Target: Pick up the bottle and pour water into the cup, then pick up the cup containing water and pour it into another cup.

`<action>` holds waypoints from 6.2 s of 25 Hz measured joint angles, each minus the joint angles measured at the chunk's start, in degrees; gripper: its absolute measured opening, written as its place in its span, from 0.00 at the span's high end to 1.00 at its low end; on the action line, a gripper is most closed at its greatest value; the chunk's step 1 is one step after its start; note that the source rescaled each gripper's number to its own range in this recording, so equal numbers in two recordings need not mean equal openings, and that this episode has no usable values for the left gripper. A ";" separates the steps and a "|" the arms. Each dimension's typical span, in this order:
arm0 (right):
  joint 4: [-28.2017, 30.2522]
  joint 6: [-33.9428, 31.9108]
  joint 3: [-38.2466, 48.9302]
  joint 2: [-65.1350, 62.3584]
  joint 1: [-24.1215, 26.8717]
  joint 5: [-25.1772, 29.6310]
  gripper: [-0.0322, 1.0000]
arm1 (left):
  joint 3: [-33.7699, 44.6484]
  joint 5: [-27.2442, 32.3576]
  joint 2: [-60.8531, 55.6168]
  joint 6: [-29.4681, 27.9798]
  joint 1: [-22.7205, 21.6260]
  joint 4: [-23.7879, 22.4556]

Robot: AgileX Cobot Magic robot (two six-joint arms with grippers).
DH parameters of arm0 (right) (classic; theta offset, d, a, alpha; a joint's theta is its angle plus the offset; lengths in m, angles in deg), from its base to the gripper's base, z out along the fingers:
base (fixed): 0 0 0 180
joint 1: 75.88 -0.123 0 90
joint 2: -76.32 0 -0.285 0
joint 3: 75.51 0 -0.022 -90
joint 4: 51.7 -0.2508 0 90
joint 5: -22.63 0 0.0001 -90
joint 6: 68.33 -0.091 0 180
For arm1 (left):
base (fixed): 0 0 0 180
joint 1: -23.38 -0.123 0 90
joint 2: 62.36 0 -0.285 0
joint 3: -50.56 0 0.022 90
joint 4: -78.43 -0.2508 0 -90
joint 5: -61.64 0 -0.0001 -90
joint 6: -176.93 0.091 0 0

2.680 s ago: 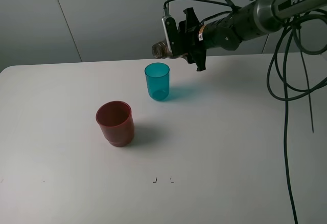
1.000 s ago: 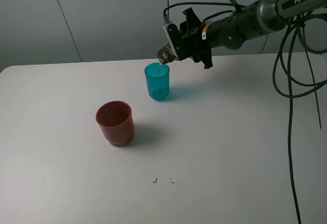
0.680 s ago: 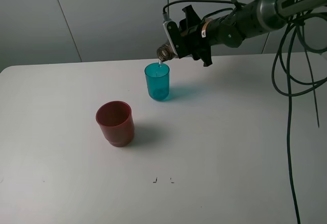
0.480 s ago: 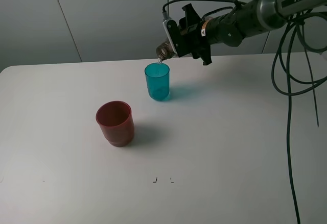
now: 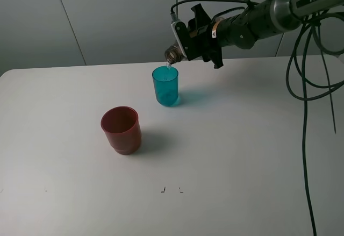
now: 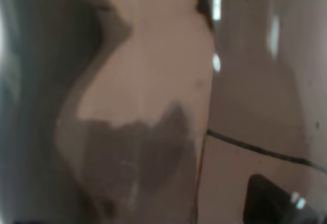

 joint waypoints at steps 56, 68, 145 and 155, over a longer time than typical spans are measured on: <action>0.22 3.13 -1.68 0.00 0.00 -1.11 0.94 | 0.00 0.00 0.00 0.00 0.00 0.00; 0.22 4.94 -1.68 0.00 0.00 -1.11 0.94 | 0.00 0.00 0.00 0.00 0.00 0.00; 1.60 -7.59 -2.41 0.00 -0.93 -0.61 0.94 | 0.00 0.00 0.00 -0.39 0.00 0.00; 1.60 -35.60 -2.09 -2.60 -0.95 1.34 0.94 | 0.00 0.00 0.00 -0.39 0.00 0.00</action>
